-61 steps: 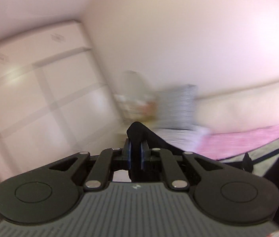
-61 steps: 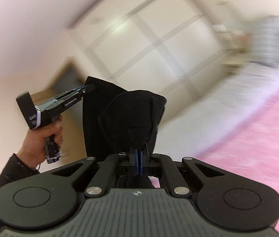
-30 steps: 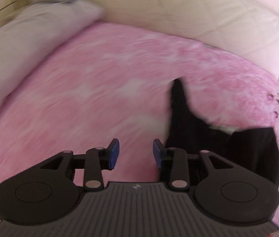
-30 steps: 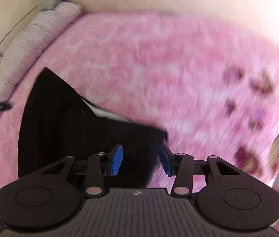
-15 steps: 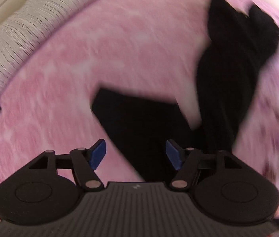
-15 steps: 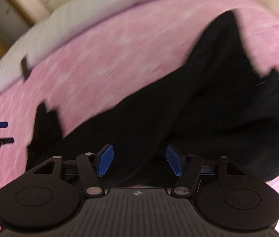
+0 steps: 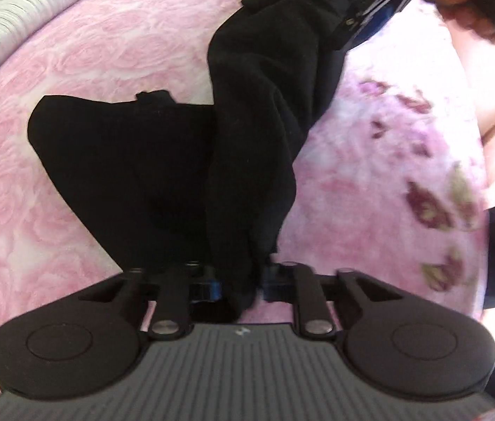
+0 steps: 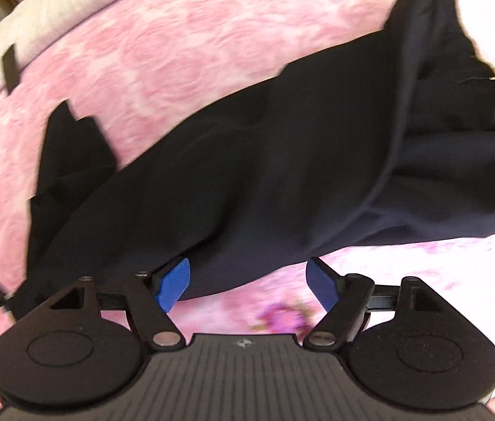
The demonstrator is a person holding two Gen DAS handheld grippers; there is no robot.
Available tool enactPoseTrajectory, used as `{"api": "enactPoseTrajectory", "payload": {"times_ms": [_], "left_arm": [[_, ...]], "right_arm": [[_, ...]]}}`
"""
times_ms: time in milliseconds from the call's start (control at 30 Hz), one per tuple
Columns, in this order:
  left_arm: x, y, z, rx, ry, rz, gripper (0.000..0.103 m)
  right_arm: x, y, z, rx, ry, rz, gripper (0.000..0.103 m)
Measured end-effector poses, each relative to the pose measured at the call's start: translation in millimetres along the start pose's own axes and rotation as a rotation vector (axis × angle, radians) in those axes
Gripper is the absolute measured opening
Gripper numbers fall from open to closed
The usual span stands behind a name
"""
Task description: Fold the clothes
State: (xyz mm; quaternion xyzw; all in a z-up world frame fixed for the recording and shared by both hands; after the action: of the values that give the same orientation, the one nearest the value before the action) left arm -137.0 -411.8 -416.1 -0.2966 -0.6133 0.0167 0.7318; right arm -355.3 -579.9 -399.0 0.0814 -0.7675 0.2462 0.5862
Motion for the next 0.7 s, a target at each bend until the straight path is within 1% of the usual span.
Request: {"api": "enactPoseTrajectory", "payload": {"times_ms": [33,67,100,200,267,300,333,367,400,433,467,500,567,667,700], "left_arm": [[8.6,-1.1,-6.0,0.038,0.047,-0.003,0.002],[20.9,-5.5,-14.0,0.110,0.095,0.003,0.002],[35.8,-13.0,-24.6,0.166,0.130,0.025,0.002],[82.2,-37.2,-58.8,0.309,0.221,0.105,0.002],[95.0,-51.7,-76.5,0.315,0.198,0.122,0.002],[95.8,-58.8,-83.2,0.299,0.180,0.124,0.003],[93.4,-66.6,-90.3,0.280,0.153,0.119,0.004],[88.7,-73.4,-97.0,0.268,0.126,0.108,0.004],[83.4,-80.7,-103.7,0.265,0.097,0.101,0.004],[79.4,-89.9,-111.7,0.265,0.066,0.102,0.005],[76.0,-97.2,-118.4,0.267,0.046,0.109,0.006],[74.5,-106.2,-126.1,0.269,0.026,0.121,0.008],[72.1,-124.5,-143.5,0.280,-0.013,0.150,0.010],[68.6,-141.4,-176.6,0.349,-0.082,0.171,0.017],[71.3,-144.3,-185.9,0.370,-0.119,0.173,0.017]], "right_arm": [[0.3,-2.8,8.5,-0.025,0.010,0.006,0.083],[0.6,-4.7,17.2,-0.053,0.018,0.010,0.086],[0.6,-7.0,24.9,-0.083,0.018,0.017,0.087],[-3.9,-10.1,35.0,-0.164,-0.054,0.031,0.087],[-7.2,-11.6,40.2,-0.215,-0.109,0.038,0.084],[-7.7,-12.8,41.6,-0.240,-0.139,0.036,0.074],[-6.9,-14.5,41.4,-0.264,-0.174,0.027,0.055],[-6.0,-16.3,41.3,-0.288,-0.209,0.018,0.027],[-1.5,-20.1,39.9,-0.303,-0.235,0.015,0.017],[6.8,-26.2,36.9,-0.306,-0.249,0.019,0.010],[17.3,-34.2,33.3,-0.304,-0.271,0.029,0.007],[30.3,-44.6,28.9,-0.296,-0.301,0.046,0.007],[57.4,-74.3,20.2,-0.271,-0.362,0.092,0.006],[82.0,-135.1,4.2,-0.225,-0.448,0.168,0.006],[84.5,-159.0,-2.0,-0.207,-0.471,0.191,0.006]]}}
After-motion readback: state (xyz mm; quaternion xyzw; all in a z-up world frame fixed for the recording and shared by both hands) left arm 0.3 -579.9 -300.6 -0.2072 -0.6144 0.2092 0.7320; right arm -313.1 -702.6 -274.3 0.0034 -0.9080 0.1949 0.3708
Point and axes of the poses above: each gripper's, at about its wrist camera, not at the fingertips, and x roughly against the way its jaws point, z to its right, y to its underside, the point moved 6 cm from there along -x, roughly the way its jaws point, and after that the axes turned 3 degrees about -x, right-handed, at the moved point
